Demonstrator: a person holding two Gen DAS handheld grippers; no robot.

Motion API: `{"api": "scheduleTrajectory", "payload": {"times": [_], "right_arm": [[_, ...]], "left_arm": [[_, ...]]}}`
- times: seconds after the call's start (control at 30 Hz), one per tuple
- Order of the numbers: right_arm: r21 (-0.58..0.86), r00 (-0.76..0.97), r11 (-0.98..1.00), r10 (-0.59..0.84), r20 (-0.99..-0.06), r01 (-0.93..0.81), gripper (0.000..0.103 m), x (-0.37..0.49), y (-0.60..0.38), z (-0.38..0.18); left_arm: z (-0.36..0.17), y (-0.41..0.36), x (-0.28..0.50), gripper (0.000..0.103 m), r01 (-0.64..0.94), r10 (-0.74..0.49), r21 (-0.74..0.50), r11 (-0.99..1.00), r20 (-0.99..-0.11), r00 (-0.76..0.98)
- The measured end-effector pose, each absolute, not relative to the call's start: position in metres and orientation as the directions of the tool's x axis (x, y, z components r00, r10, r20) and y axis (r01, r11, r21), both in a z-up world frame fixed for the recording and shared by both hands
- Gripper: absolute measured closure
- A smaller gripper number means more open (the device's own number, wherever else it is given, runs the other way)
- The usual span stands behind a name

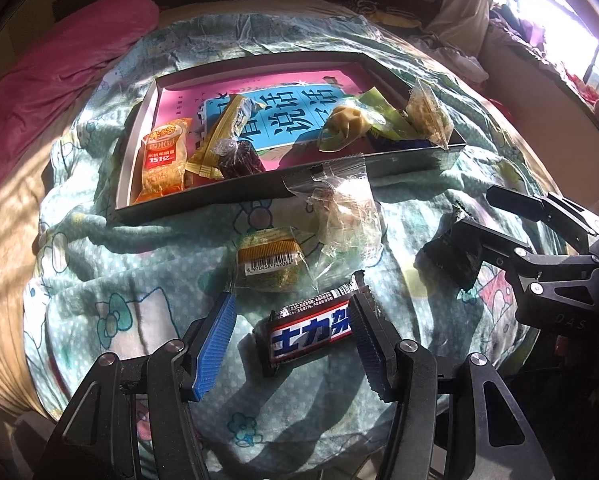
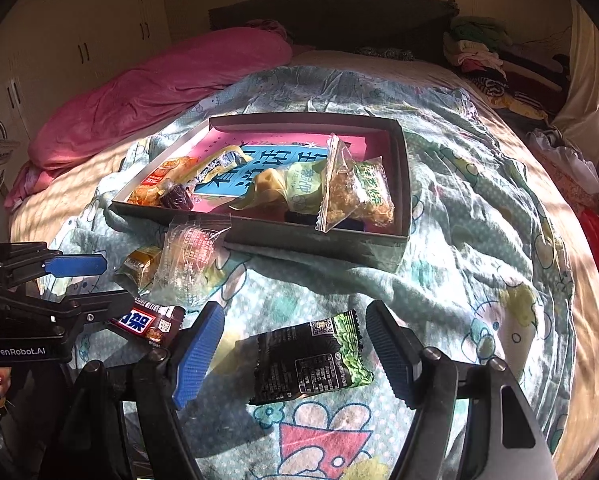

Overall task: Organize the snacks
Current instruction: 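Grasp the Snickers bar with the left tool while the right tool grasps the black-and-green bag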

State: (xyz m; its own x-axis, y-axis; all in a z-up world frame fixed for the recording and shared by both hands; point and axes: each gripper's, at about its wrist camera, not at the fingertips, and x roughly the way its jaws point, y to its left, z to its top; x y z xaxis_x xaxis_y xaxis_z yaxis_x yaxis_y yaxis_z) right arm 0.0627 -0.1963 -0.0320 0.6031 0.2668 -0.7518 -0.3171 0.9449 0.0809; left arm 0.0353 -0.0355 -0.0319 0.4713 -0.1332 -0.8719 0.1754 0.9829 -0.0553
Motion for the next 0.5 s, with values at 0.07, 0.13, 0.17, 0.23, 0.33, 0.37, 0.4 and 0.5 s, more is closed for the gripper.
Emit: {"api": "scheduleTrajectory", "payload": {"times": [0.07,0.13,0.17,0.23,0.33,0.37,0.4,0.5], "right_arm": [[0.088,0.599,0.947,0.266,-0.755,-0.31,0.03,0.062,-0.198,-0.033],[0.091,0.59,0.947,0.266,-0.762,-0.309,0.03,0.062,-0.199,-0.035],[0.089,0.585,0.947,0.263,-0.768,-0.308,0.03,0.063,-0.198,-0.036],[0.086,0.575,0.948,0.257,-0.776,-0.308,0.03,0.063,-0.198,-0.038],[0.086,0.566,0.949,0.252,-0.785,-0.304,0.03,0.063,-0.198,-0.041],[0.086,0.562,0.95,0.249,-0.788,-0.301,0.03,0.064,-0.198,-0.042],[0.085,0.56,0.951,0.246,-0.791,-0.298,0.03,0.064,-0.198,-0.043],[0.086,0.557,0.956,0.236,-0.796,-0.282,0.03,0.065,-0.201,-0.044]], "left_arm": [[-0.034,-0.039,0.034,0.043,0.189,-0.14,-0.056,0.98,-0.874,0.466],[-0.036,-0.042,0.033,0.043,0.2,-0.146,-0.058,0.978,-0.875,0.461],[-0.037,-0.043,0.033,0.043,0.207,-0.149,-0.057,0.977,-0.876,0.458],[-0.039,-0.045,0.032,0.043,0.22,-0.15,-0.053,0.974,-0.878,0.455],[-0.042,-0.045,0.033,0.043,0.229,-0.148,-0.045,0.972,-0.879,0.453],[-0.042,-0.045,0.033,0.043,0.232,-0.15,-0.046,0.972,-0.878,0.454],[-0.043,-0.045,0.033,0.043,0.233,-0.149,-0.044,0.971,-0.877,0.456],[-0.041,-0.045,0.034,0.043,0.244,-0.145,-0.03,0.969,-0.871,0.469]]}}
